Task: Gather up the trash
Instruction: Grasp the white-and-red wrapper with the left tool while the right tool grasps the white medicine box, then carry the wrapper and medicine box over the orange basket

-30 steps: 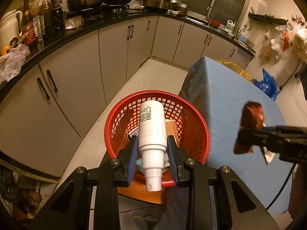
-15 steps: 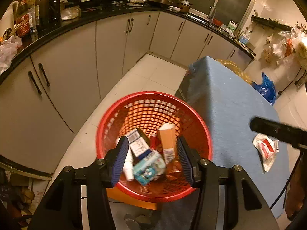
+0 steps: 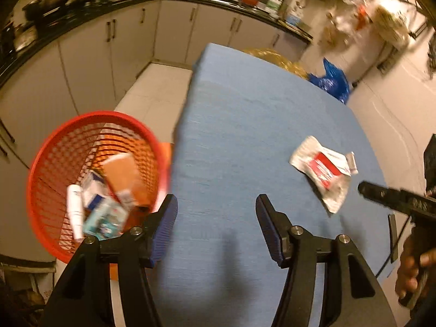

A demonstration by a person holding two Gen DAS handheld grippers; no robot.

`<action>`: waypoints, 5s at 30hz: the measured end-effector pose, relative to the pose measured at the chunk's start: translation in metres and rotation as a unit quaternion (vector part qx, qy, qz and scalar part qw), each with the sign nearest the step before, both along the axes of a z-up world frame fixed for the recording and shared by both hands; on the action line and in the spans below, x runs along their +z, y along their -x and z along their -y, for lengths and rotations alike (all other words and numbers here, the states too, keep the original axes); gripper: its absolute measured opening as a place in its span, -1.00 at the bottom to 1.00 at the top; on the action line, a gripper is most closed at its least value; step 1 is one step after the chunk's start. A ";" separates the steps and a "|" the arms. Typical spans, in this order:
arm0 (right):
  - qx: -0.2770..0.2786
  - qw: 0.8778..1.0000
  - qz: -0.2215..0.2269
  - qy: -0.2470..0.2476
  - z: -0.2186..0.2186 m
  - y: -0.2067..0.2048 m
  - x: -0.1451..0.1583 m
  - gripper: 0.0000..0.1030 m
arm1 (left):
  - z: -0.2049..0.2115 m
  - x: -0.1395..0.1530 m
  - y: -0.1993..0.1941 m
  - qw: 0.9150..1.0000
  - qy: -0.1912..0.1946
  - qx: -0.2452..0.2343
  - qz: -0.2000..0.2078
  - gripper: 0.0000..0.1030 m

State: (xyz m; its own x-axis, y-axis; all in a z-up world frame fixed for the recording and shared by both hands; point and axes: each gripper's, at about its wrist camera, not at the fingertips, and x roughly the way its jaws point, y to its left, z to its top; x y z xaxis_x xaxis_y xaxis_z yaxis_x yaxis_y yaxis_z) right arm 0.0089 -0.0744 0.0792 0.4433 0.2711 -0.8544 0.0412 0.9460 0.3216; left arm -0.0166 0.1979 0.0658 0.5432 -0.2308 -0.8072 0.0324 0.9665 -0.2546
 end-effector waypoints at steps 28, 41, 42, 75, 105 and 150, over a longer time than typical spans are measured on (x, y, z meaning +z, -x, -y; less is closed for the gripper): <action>0.021 0.999 0.041 0.016 0.120 -0.017 -0.001 -0.89 | 0.181 -0.031 -0.090 0.993 0.028 0.046 -0.101 0.63; 0.009 0.999 0.037 -0.013 0.140 0.019 0.011 -0.89 | 0.210 -0.049 -0.095 0.993 -0.094 0.001 -0.077 -0.18; 0.011 0.999 0.036 -0.015 0.137 0.020 0.010 -0.89 | 0.206 -0.049 -0.093 0.993 -0.091 -0.001 -0.077 -0.19; 0.055 0.997 0.057 -0.008 0.015 0.043 0.031 -0.89 | 0.086 0.009 -0.005 0.996 -0.083 0.010 0.001 -0.24; 0.144 0.985 0.087 -0.025 -0.101 0.013 0.053 -0.89 | -0.028 0.037 0.017 0.990 -0.096 0.099 0.023 -0.24; 0.197 0.978 0.069 -0.012 -0.264 -0.051 0.031 -0.89 | -0.153 0.006 0.022 0.983 -0.067 0.168 -0.022 -0.24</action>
